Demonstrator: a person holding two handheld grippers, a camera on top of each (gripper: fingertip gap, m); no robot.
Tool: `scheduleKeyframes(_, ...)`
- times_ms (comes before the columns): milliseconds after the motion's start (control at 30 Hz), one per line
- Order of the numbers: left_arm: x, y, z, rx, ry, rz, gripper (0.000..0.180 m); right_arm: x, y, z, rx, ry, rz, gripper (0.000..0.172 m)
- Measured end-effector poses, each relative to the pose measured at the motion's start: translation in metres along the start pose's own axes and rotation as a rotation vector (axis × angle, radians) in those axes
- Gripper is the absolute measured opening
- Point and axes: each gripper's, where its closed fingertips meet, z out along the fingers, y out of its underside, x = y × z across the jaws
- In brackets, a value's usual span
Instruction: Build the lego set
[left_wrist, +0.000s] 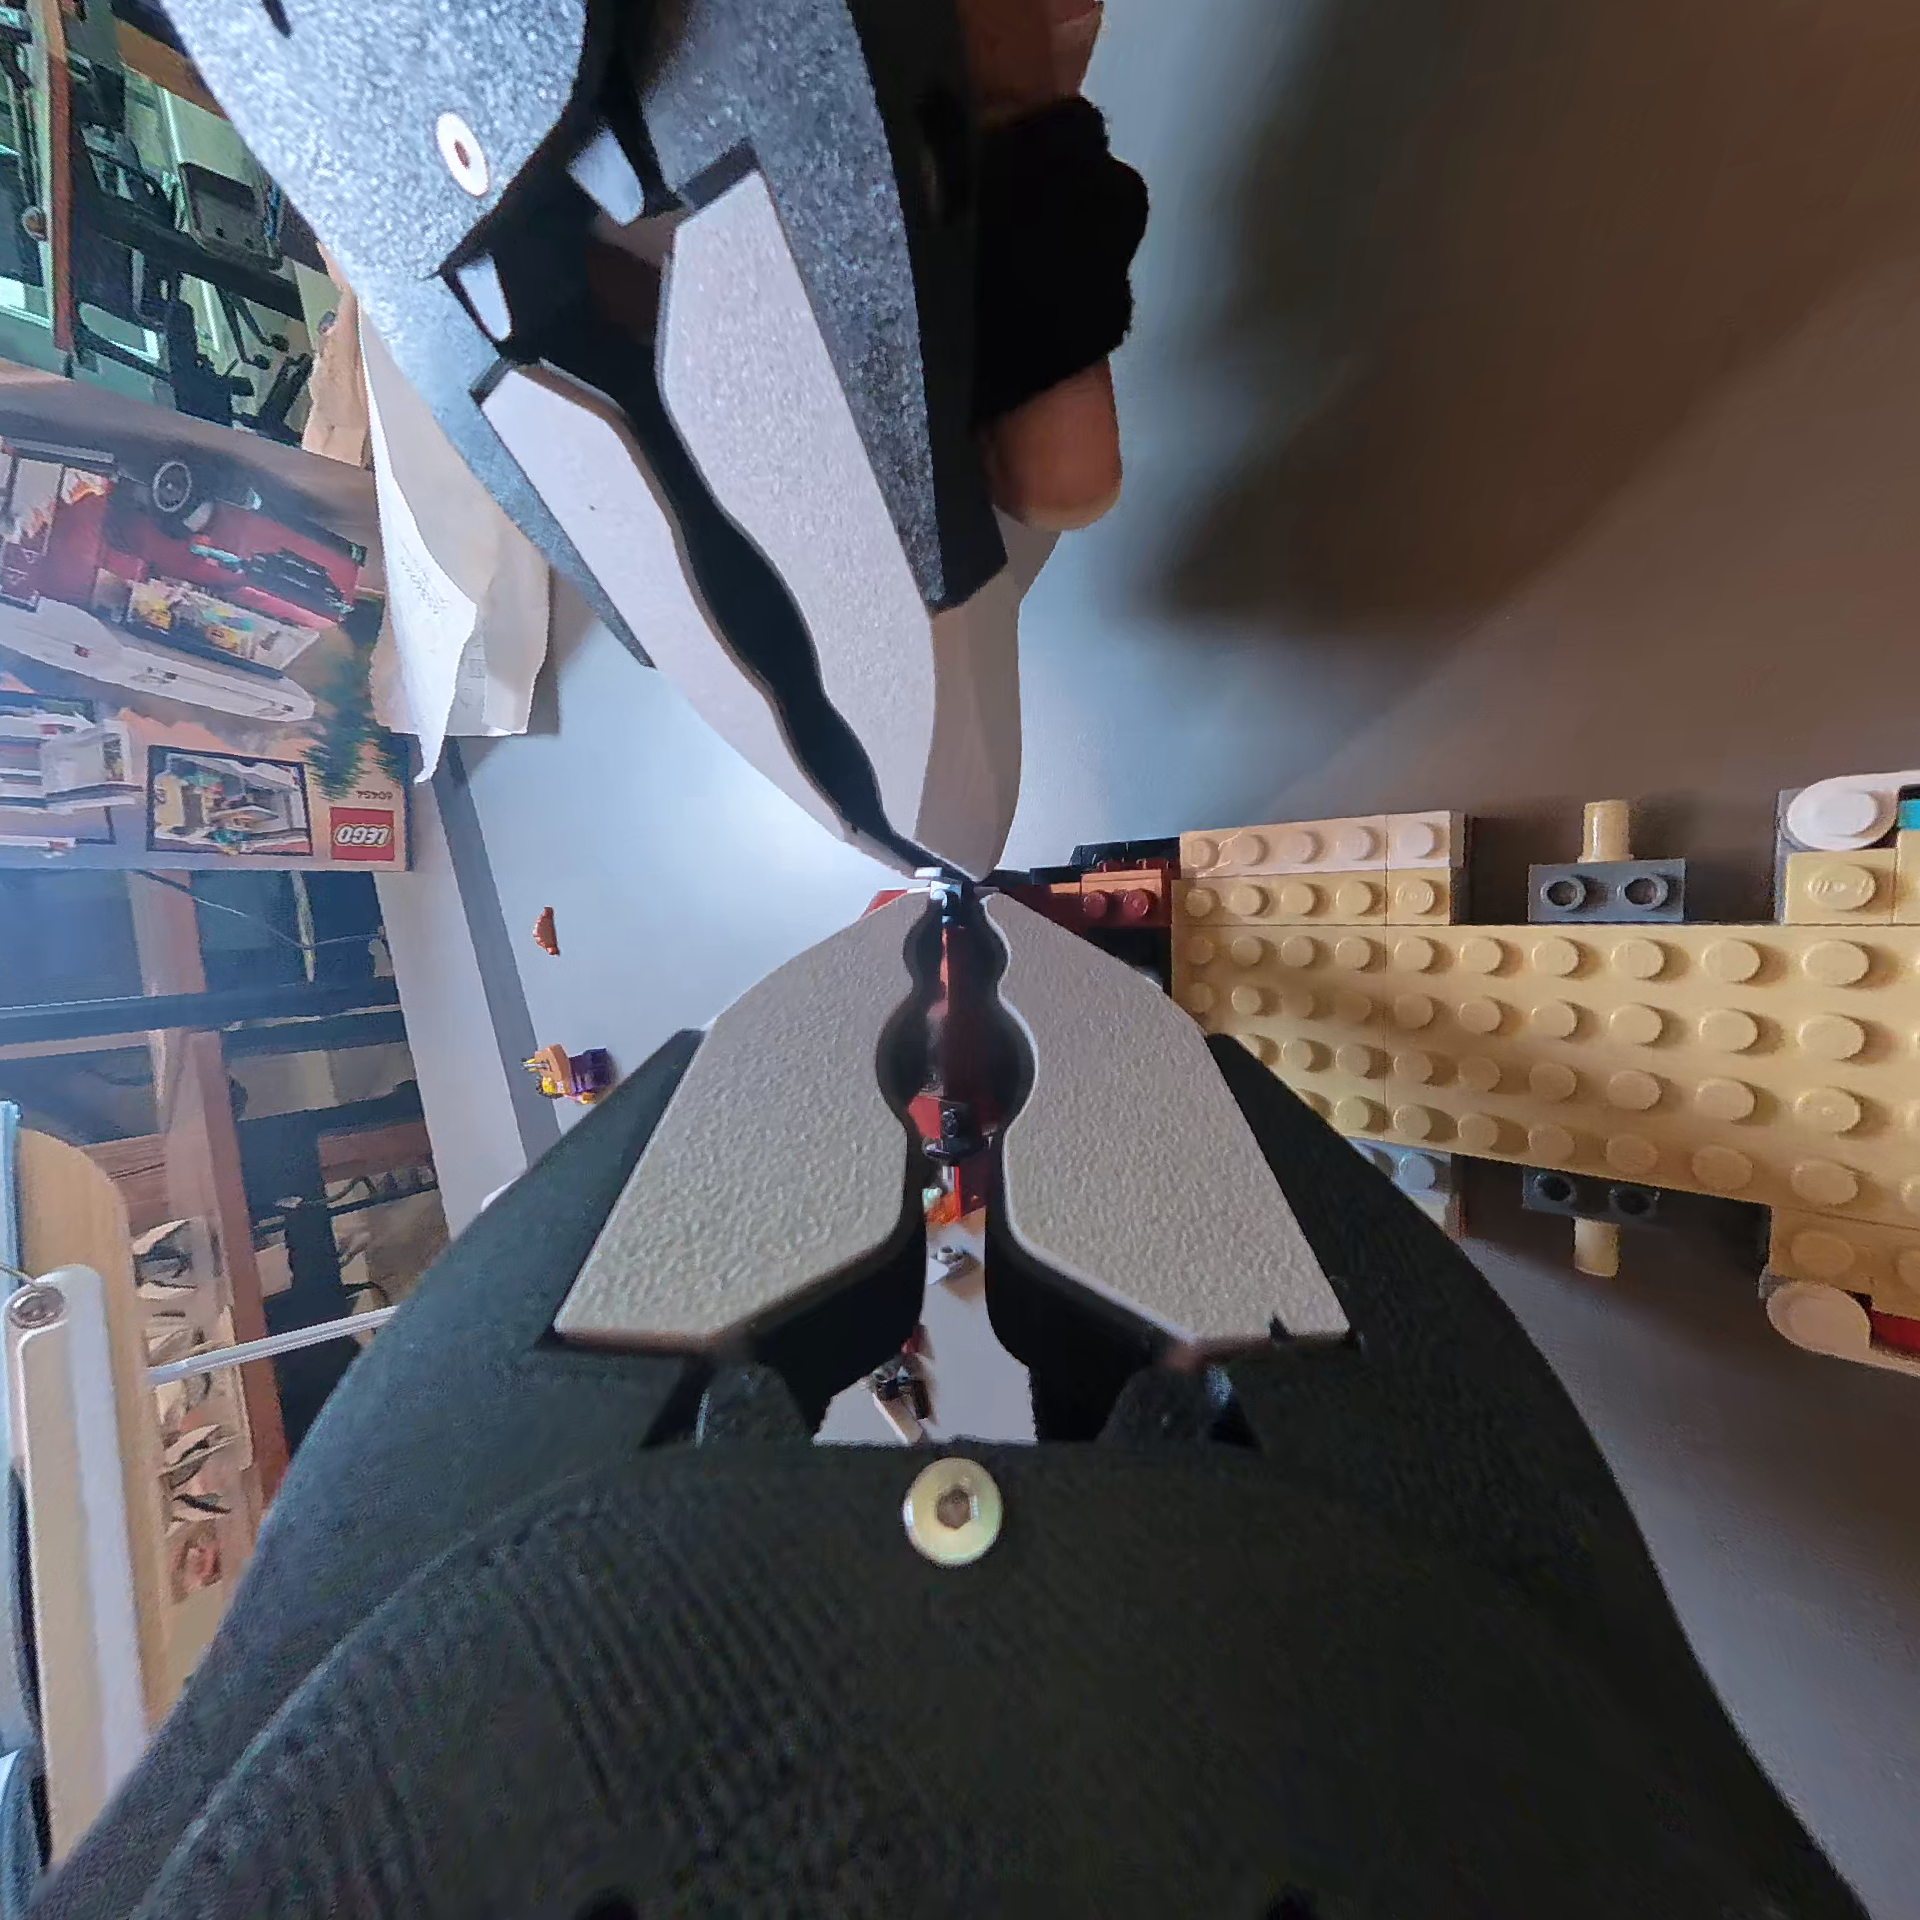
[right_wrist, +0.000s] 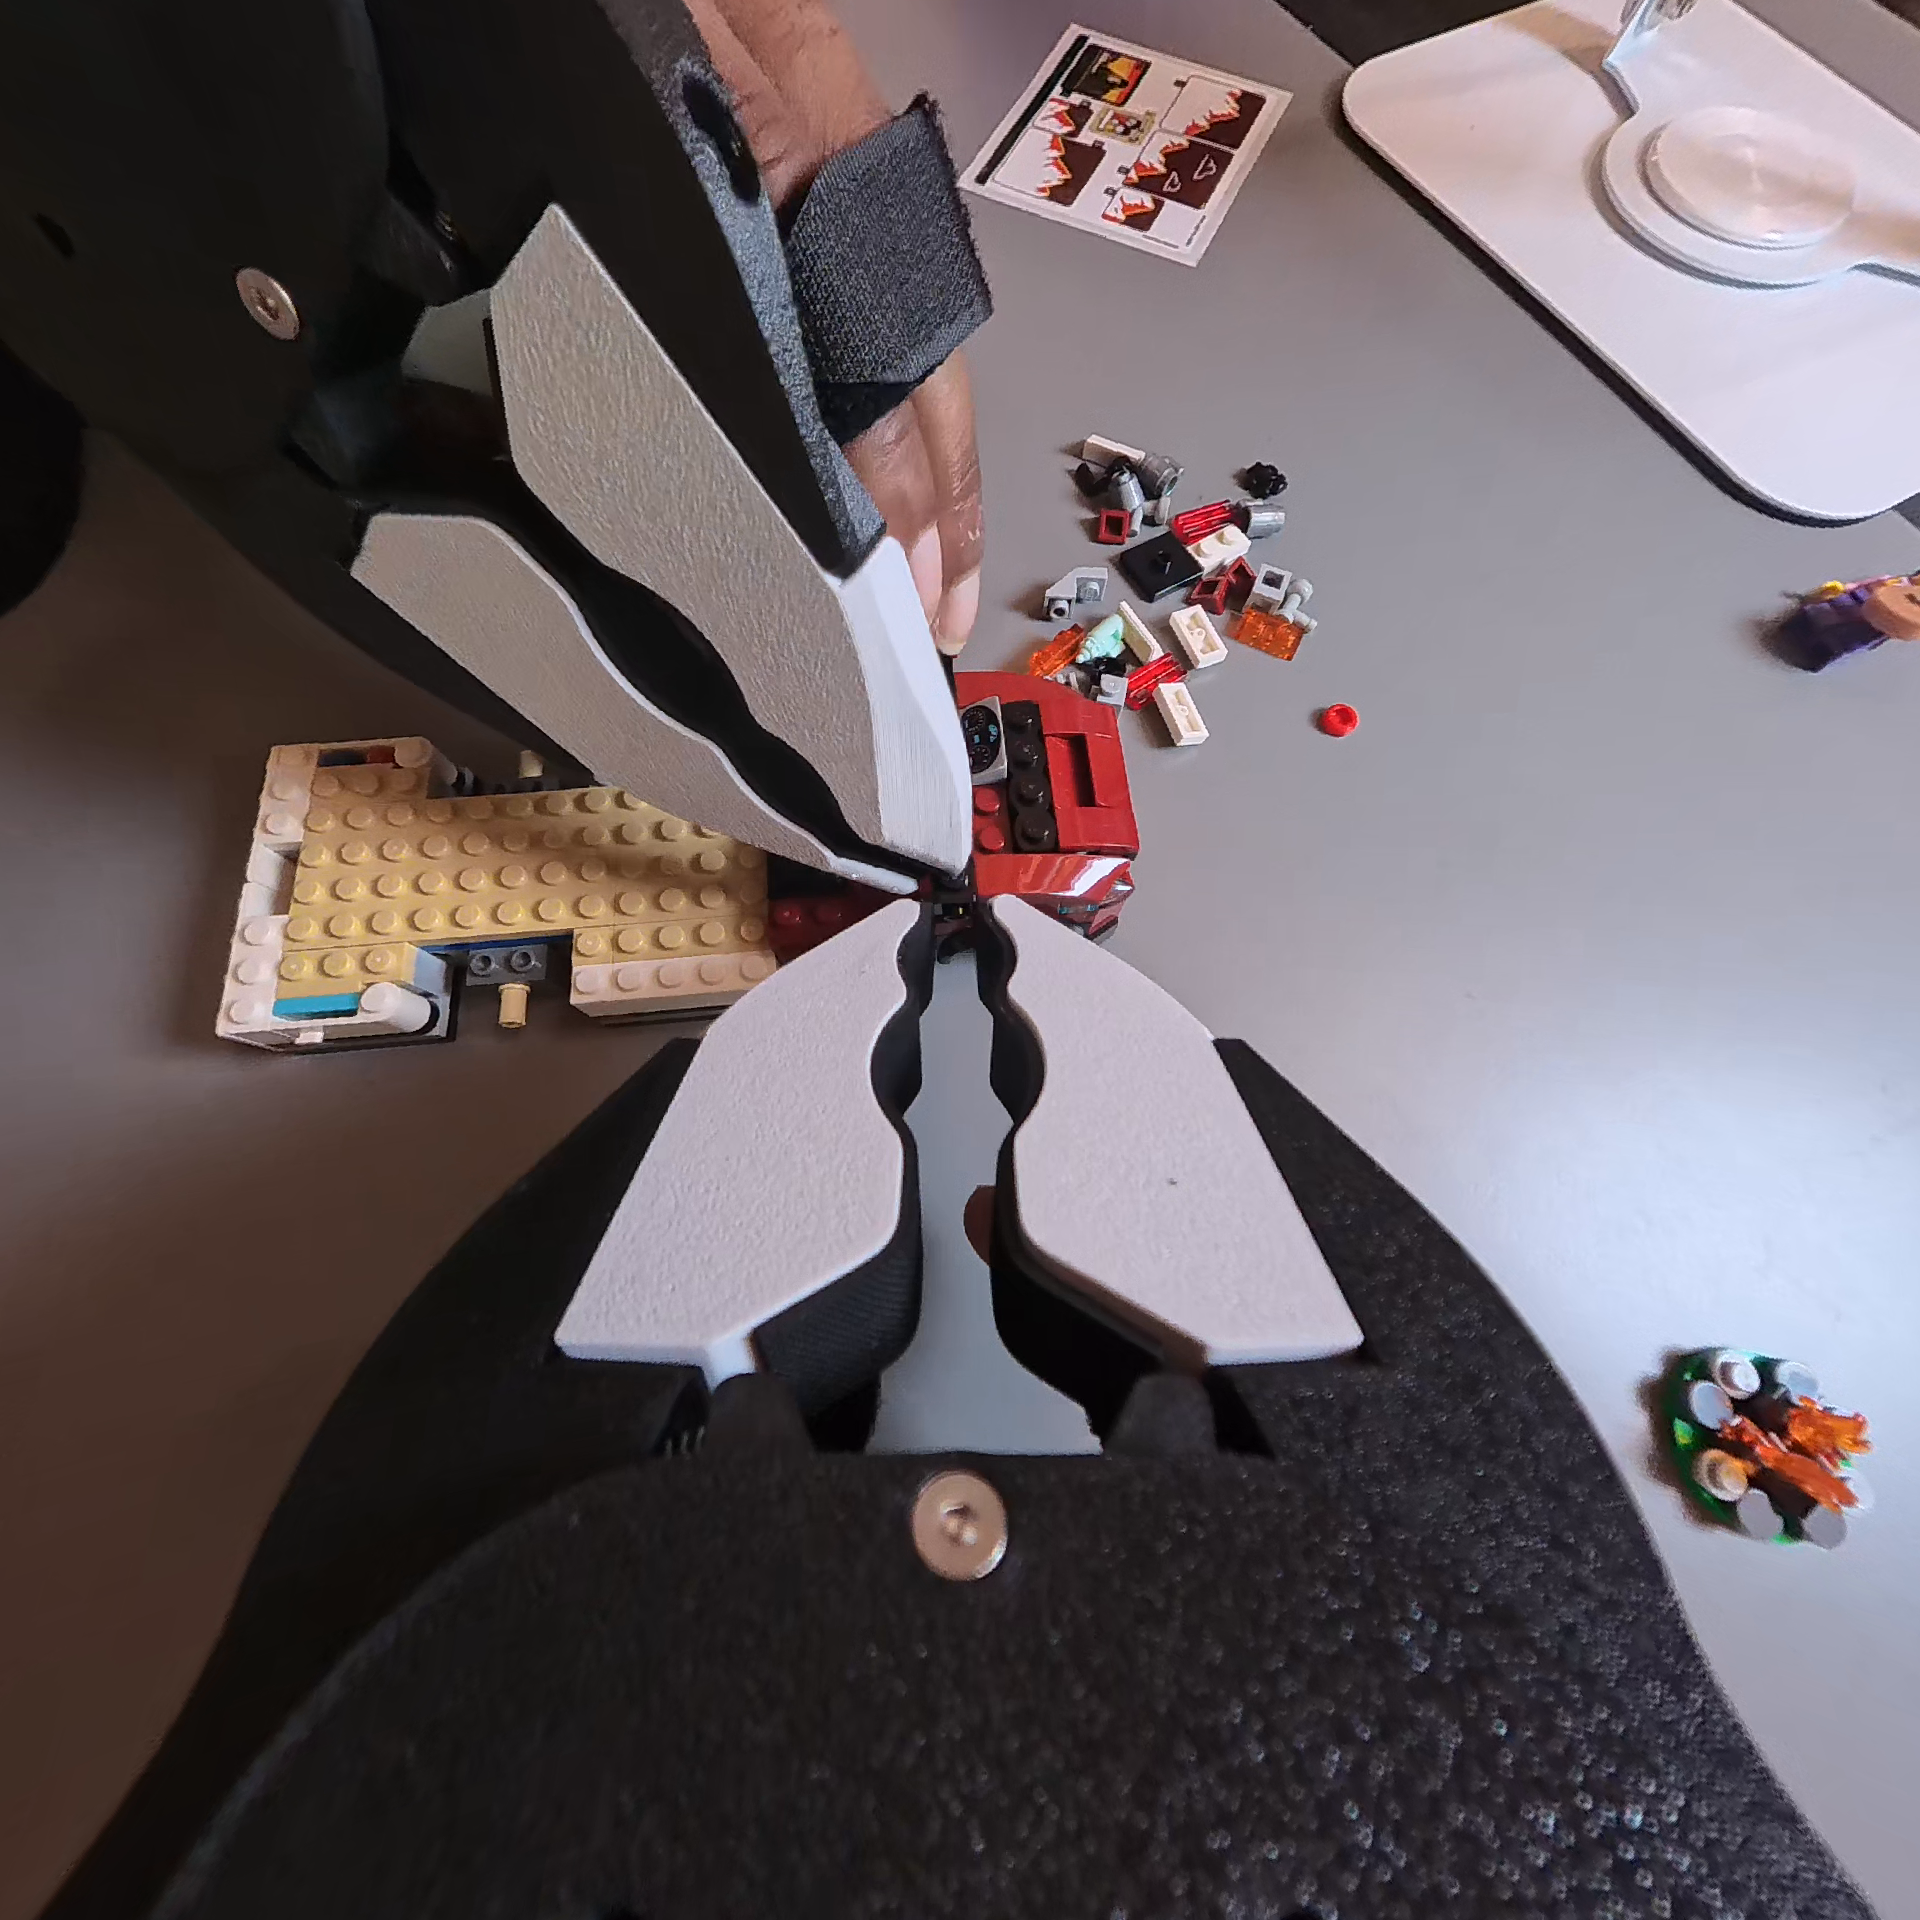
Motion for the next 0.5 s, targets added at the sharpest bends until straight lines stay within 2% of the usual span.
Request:
scheduleKeyframes(200,-0.0001,0.0012,0.0005,-0.034,-0.011,0.034,0.005,0.0006,0.0000,0.0004,-0.046,-0.014,-0.025,0.008)
scheduleKeyframes(500,-0.0001,0.0012,0.0011,-0.044,0.038,-0.030,0.004,0.0010,0.0011,0.0009,-0.072,-0.018,-0.069,0.008)
